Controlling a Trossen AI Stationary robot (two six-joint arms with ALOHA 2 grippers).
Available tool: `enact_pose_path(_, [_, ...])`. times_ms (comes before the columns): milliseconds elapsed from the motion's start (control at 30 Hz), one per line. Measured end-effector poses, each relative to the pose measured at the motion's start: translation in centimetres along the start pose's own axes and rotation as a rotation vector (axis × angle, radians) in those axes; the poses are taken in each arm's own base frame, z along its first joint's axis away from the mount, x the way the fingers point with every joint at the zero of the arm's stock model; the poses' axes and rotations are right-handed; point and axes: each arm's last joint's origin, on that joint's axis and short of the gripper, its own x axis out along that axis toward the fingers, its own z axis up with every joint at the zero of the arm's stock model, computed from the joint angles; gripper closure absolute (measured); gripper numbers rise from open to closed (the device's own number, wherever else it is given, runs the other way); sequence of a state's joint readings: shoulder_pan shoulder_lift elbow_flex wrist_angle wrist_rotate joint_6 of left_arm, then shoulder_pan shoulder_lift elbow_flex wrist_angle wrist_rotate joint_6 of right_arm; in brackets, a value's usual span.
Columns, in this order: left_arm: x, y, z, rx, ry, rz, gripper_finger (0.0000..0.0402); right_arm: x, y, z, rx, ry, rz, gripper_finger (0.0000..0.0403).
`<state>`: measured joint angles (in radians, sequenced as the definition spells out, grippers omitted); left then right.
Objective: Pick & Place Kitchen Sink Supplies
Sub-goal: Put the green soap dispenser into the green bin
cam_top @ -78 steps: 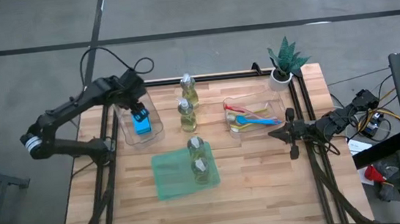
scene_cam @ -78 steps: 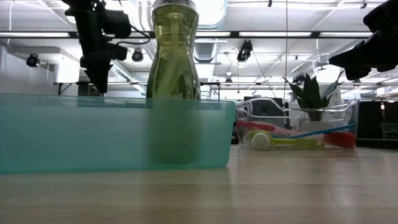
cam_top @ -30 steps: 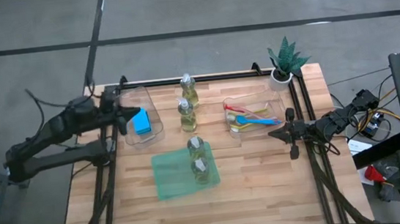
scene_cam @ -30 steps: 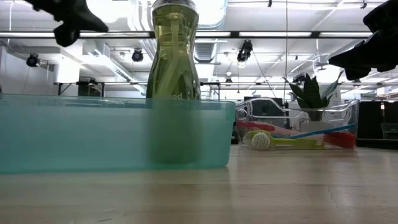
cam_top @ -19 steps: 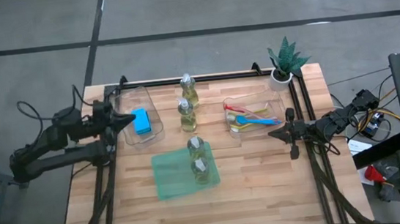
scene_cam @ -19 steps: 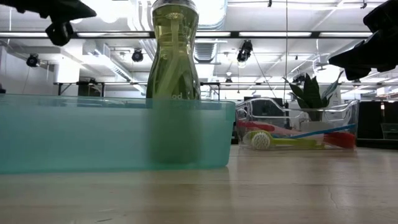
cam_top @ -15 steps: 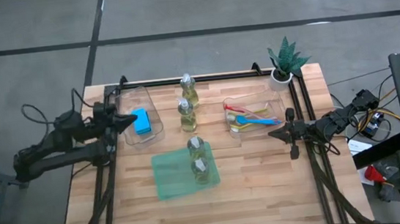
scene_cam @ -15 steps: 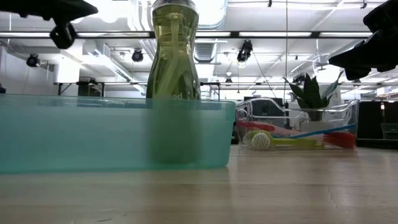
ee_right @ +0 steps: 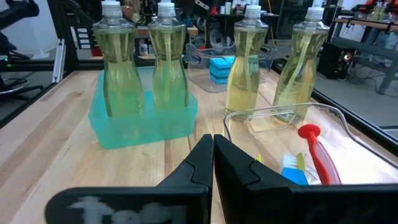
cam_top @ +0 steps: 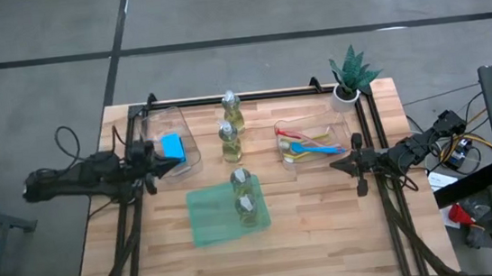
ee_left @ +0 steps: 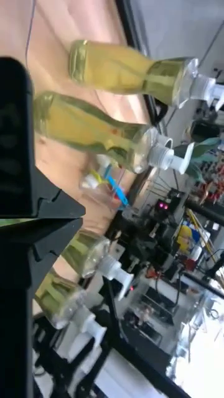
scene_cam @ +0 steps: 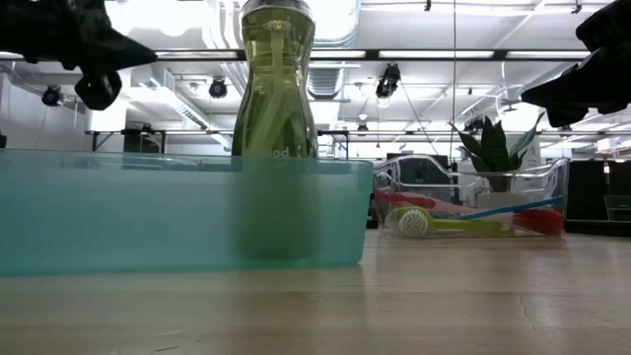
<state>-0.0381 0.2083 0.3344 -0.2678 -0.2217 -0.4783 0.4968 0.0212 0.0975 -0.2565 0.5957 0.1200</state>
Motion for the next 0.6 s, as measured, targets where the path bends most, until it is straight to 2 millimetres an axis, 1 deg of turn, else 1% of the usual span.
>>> enact_pose_path(133, [-0.5, 0.1, -0.5, 0.022, 0.002, -0.025, 0.0401, 0.0, 0.0, 0.0, 0.000, 0.000, 0.000, 0.0394])
enact_pose_path(233, [-0.6, 0.7, -1.6, 0.015, -0.005, -0.031, 0.0401, 0.0, 0.0, 0.0, 0.000, 0.000, 0.000, 0.0394])
enact_pose_path(333, [-0.5, 1.1, -2.6, -0.015, -0.047, -0.057, 0.0401, 0.0, 0.0, 0.0, 0.000, 0.000, 0.000, 0.0394])
enact_pose_path(400, [-0.5, 1.2, -2.9, -0.026, -0.086, -0.112, 0.0401, 0.0, 0.0, 0.0, 0.000, 0.000, 0.000, 0.0394])
enact_pose_path(500, [-0.4, 1.2, -3.3, 0.009, -0.075, -0.131, 0.0401, 0.0, 0.0, 0.0, 0.000, 0.000, 0.000, 0.0394])
enact_pose_path(600, [-0.2, 1.4, -3.7, 0.056, -0.051, -0.109, 0.0401, 0.0, 0.0, 0.0, 0.000, 0.000, 0.000, 0.0394])
